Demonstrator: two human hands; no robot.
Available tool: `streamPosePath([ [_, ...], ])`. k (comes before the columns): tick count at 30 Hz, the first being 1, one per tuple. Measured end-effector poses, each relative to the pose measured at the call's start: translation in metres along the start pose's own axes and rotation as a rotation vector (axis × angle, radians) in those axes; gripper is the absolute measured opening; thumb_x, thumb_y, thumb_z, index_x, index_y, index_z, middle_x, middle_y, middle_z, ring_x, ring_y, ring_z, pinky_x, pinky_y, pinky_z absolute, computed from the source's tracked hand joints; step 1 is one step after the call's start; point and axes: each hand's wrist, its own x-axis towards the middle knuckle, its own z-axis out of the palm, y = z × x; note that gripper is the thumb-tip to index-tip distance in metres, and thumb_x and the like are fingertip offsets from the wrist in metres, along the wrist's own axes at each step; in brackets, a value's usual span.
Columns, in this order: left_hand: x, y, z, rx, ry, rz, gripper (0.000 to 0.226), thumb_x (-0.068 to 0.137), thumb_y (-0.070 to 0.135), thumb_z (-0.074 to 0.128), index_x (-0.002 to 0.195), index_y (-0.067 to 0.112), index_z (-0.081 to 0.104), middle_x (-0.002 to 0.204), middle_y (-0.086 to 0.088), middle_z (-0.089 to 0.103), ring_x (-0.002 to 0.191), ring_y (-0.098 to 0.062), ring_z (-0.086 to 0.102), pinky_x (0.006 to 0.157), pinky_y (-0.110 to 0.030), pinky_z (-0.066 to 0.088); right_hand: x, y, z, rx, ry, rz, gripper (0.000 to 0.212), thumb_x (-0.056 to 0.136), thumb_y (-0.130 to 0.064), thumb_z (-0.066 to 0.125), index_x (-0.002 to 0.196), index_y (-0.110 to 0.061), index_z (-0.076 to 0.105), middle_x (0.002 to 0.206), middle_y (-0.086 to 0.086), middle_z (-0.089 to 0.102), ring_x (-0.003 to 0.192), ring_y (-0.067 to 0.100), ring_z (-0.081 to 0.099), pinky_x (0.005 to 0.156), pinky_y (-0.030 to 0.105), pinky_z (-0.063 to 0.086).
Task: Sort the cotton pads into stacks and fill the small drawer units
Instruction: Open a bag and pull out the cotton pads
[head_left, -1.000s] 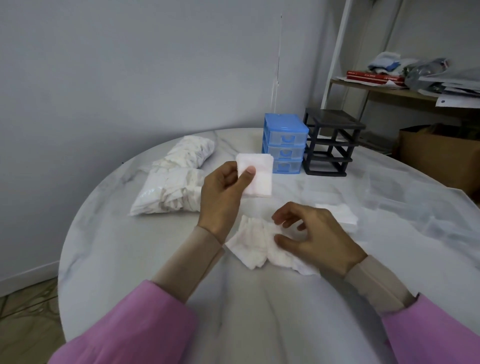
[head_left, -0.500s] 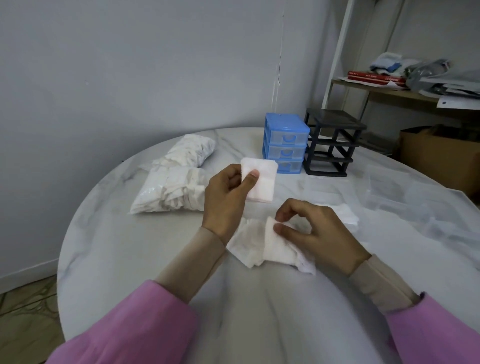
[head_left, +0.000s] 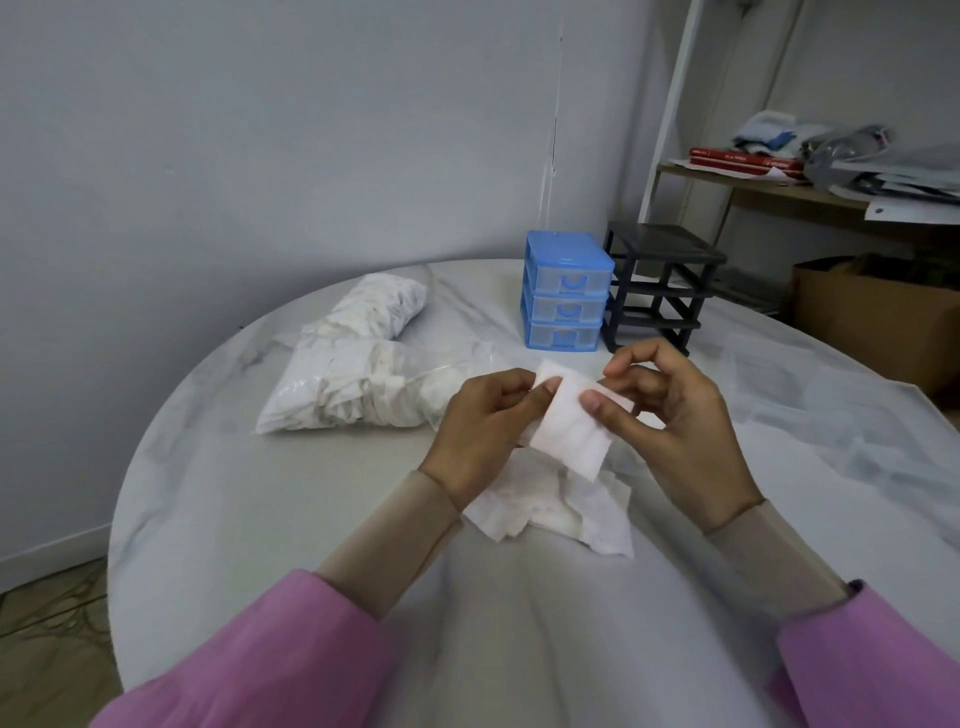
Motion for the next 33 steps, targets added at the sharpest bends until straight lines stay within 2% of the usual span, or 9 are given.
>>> streamPosePath([
  [4, -0.001, 0.003, 0.003, -0.054, -0.013, -0.068, 0.030, 0.095, 0.031, 0.045, 0.076, 0.019, 0.065, 0.071, 0.006, 0.063, 0.072, -0.007, 0.059, 0.067, -0.024, 0.051, -0.001, 0.003, 0.000, -0.066, 0.039, 0.003, 0.023, 0.072, -0.032, 0.070, 0.084, -0.029, 0.050, 0.070, -0.018, 0.064, 0.070, 0.009, 0.057, 0.065, 0.013, 0.039],
  [7, -0.002, 0.004, 0.003, -0.092, -0.039, -0.091, 0.030, 0.097, 0.028, 0.044, 0.076, 0.020, 0.063, 0.059, 0.013, 0.061, 0.062, -0.001, 0.057, 0.058, -0.016, 0.048, -0.001, 0.005, 0.000, -0.020, 0.069, 0.037, 0.021, 0.077, -0.021, 0.071, 0.082, -0.027, 0.052, 0.064, -0.015, 0.065, 0.062, 0.003, 0.050, 0.061, 0.012, 0.036],
  [10, -0.003, 0.003, 0.005, -0.090, -0.073, -0.067, 0.027, 0.096, 0.023, 0.046, 0.078, 0.017, 0.065, 0.061, 0.010, 0.057, 0.063, -0.005, 0.053, 0.062, -0.019, 0.048, 0.000, 0.005, 0.001, 0.058, 0.067, 0.067, 0.019, 0.077, -0.017, 0.071, 0.082, -0.024, 0.053, 0.061, -0.014, 0.065, 0.058, 0.000, 0.048, 0.059, 0.009, 0.035],
  [15, -0.005, 0.006, 0.006, -0.121, -0.049, -0.115, 0.029, 0.096, 0.032, 0.044, 0.081, 0.019, 0.066, 0.076, 0.004, 0.066, 0.075, -0.009, 0.062, 0.065, -0.019, 0.051, -0.002, 0.002, 0.003, -0.040, 0.106, 0.000, 0.023, 0.073, -0.014, 0.075, 0.078, -0.023, 0.055, 0.069, -0.020, 0.064, 0.063, 0.000, 0.053, 0.059, 0.006, 0.036],
  [20, -0.005, 0.006, 0.006, -0.064, -0.121, -0.035, 0.020, 0.091, 0.019, 0.056, 0.072, 0.013, 0.061, 0.061, 0.006, 0.056, 0.060, -0.006, 0.051, 0.055, -0.015, 0.040, -0.002, -0.002, 0.003, -0.072, 0.156, 0.012, 0.021, 0.070, -0.033, 0.071, 0.082, -0.024, 0.056, 0.078, -0.011, 0.061, 0.059, 0.003, 0.053, 0.059, 0.017, 0.045],
  [24, -0.002, 0.002, 0.001, -0.018, 0.005, 0.010, 0.025, 0.090, 0.014, 0.058, 0.066, 0.007, 0.058, 0.050, 0.012, 0.050, 0.051, -0.001, 0.044, 0.051, -0.014, 0.034, 0.000, 0.002, 0.000, -0.114, 0.138, 0.062, 0.016, 0.083, -0.016, 0.067, 0.083, -0.025, 0.054, 0.078, -0.008, 0.060, 0.050, 0.007, 0.052, 0.057, 0.019, 0.045],
  [27, -0.002, 0.001, -0.002, 0.054, 0.152, 0.072, 0.036, 0.089, 0.014, 0.059, 0.056, 0.013, 0.047, 0.042, 0.013, 0.039, 0.046, -0.001, 0.035, 0.049, -0.013, 0.028, 0.001, 0.005, -0.005, -0.233, 0.019, 0.061, 0.023, 0.082, -0.003, 0.065, 0.084, -0.024, 0.054, 0.079, -0.004, 0.061, 0.055, 0.011, 0.055, 0.055, 0.013, 0.043],
  [29, -0.002, -0.001, -0.003, 0.089, 0.245, 0.101, 0.041, 0.089, 0.014, 0.060, 0.054, 0.015, 0.039, 0.041, 0.012, 0.034, 0.045, -0.003, 0.032, 0.049, -0.014, 0.026, 0.000, 0.005, -0.009, -0.384, -0.179, 0.066, 0.020, 0.080, -0.005, 0.067, 0.087, -0.021, 0.058, 0.081, -0.003, 0.063, 0.065, 0.008, 0.057, 0.059, 0.012, 0.044],
  [33, 0.001, -0.004, -0.004, 0.135, 0.313, 0.130, 0.041, 0.088, 0.015, 0.061, 0.053, 0.024, 0.041, 0.041, 0.014, 0.038, 0.045, -0.002, 0.036, 0.050, -0.013, 0.026, -0.006, 0.009, -0.007, -0.645, -0.551, 0.084, 0.030, 0.076, -0.016, 0.067, 0.104, -0.020, 0.059, 0.102, -0.003, 0.061, 0.095, 0.008, 0.056, 0.087, 0.023, 0.047],
])
